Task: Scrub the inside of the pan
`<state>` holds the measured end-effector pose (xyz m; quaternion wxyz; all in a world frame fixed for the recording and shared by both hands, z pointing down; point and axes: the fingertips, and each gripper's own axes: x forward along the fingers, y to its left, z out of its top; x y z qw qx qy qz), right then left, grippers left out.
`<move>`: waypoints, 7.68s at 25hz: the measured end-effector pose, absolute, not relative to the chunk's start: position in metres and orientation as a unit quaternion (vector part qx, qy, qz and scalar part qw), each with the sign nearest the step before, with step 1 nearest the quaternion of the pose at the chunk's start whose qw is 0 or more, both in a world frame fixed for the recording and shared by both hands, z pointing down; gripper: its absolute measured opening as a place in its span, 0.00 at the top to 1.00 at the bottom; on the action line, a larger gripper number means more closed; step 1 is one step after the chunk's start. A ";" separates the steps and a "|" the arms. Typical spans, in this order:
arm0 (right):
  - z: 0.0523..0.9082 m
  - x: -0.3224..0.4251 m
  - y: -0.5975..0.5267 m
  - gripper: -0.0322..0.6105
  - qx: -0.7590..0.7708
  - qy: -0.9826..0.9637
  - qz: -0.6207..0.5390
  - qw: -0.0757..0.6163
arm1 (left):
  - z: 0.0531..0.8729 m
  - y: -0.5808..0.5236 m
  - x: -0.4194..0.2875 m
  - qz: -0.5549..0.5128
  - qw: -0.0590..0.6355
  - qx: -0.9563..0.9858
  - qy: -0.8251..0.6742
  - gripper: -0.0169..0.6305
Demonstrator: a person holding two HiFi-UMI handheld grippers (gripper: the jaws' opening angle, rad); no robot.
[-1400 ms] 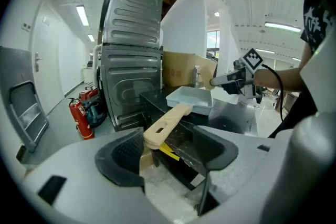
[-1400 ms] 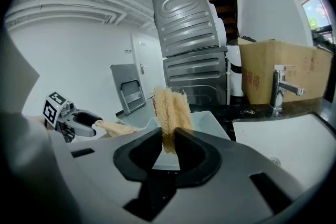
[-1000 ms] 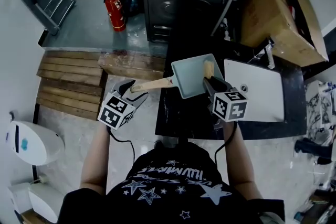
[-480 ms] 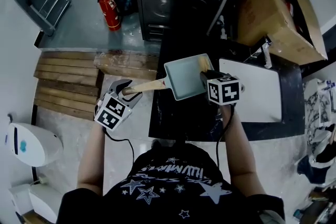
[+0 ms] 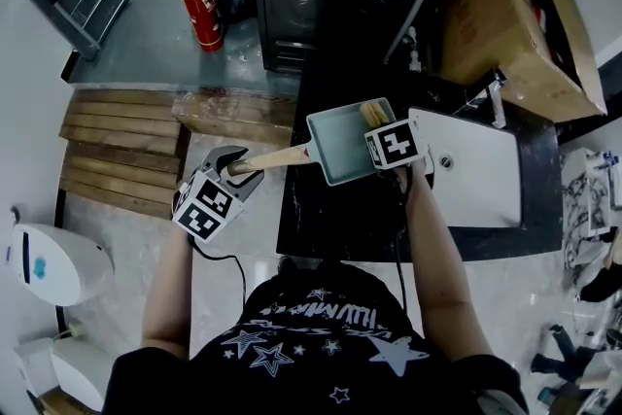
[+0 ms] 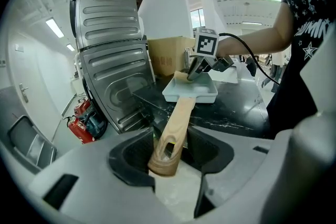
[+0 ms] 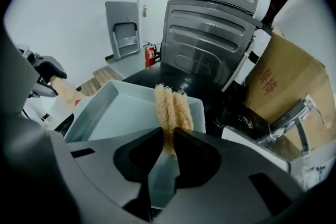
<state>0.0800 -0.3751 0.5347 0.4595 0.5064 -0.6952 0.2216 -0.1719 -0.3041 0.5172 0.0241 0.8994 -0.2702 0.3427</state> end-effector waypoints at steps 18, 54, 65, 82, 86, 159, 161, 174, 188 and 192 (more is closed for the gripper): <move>0.557 0.071 -0.387 0.85 0.497 -0.548 0.175 0.650 | 0.517 -0.297 -0.169 0.336 0.023 0.909 -0.244 0.69; 0.535 -0.034 -0.353 0.85 0.358 -0.730 0.347 0.467 | 0.517 -0.298 -0.168 0.331 0.013 0.910 -0.250 0.69; 0.519 0.057 -0.357 0.85 0.431 -0.673 0.349 0.490 | 0.517 -0.297 -0.168 0.335 0.015 0.908 -0.251 0.69; 0.551 0.061 -0.348 0.86 0.413 -0.636 0.350 0.550 | 0.517 -0.296 -0.166 0.334 0.015 0.907 -0.256 0.69; 0.549 0.025 -0.335 0.86 0.366 -0.666 0.363 0.538 | 0.520 -0.296 -0.169 0.337 0.019 0.905 -0.257 0.69; 0.545 -0.028 -0.293 0.86 0.273 -0.714 0.486 0.423 | 0.513 -0.292 -0.167 0.336 0.018 0.901 -0.275 0.69; 0.545 -0.028 -0.293 0.86 0.276 -0.715 0.485 0.421 | 0.516 -0.291 -0.166 0.333 0.017 0.902 -0.273 0.69; 0.524 -0.019 -0.293 0.85 0.361 -0.735 0.432 0.378 | 0.504 -0.295 -0.172 0.288 0.037 0.907 -0.305 0.61; 0.473 -0.011 -0.286 0.85 0.378 -0.795 0.363 0.305 | 0.478 -0.269 -0.193 0.257 0.048 0.882 -0.391 0.55; 0.461 -0.002 -0.266 0.85 0.362 -0.813 0.342 0.301 | 0.460 -0.255 -0.188 0.241 0.045 0.870 -0.428 0.55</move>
